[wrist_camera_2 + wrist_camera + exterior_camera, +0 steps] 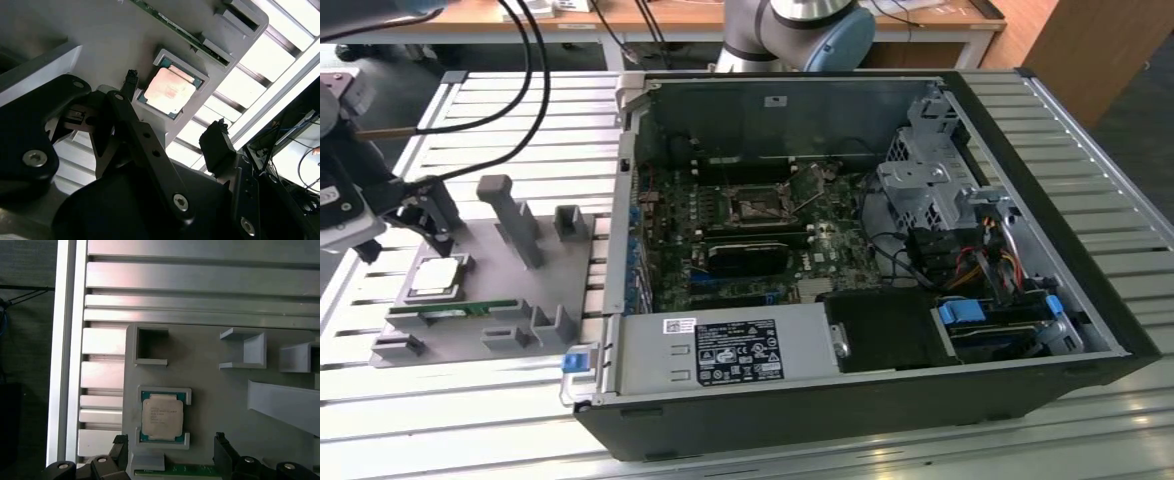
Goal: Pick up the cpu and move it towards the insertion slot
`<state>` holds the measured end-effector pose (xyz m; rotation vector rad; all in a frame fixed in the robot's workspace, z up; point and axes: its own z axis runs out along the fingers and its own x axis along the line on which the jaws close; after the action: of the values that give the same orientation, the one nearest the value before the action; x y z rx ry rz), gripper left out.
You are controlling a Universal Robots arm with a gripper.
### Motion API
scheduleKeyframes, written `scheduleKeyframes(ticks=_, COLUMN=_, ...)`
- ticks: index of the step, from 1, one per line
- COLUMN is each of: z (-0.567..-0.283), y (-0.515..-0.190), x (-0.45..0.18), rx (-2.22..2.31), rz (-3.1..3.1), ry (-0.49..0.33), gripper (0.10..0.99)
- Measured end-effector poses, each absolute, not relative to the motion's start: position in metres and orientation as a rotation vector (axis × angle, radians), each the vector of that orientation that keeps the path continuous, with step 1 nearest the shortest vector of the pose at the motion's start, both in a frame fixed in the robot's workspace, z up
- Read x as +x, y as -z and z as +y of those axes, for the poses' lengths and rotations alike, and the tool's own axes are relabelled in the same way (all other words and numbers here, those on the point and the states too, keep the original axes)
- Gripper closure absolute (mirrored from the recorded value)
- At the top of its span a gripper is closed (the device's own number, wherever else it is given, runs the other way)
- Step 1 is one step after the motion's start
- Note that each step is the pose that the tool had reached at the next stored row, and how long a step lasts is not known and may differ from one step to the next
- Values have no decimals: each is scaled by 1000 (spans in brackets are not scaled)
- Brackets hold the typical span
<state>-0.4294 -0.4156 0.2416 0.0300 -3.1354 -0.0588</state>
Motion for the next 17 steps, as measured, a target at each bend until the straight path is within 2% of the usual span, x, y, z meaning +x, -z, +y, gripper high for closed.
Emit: scheduleKeyframes(ticks=17, z=-415, y=-220, x=-435, rx=31, rz=-3135, ry=59, gripper=310)
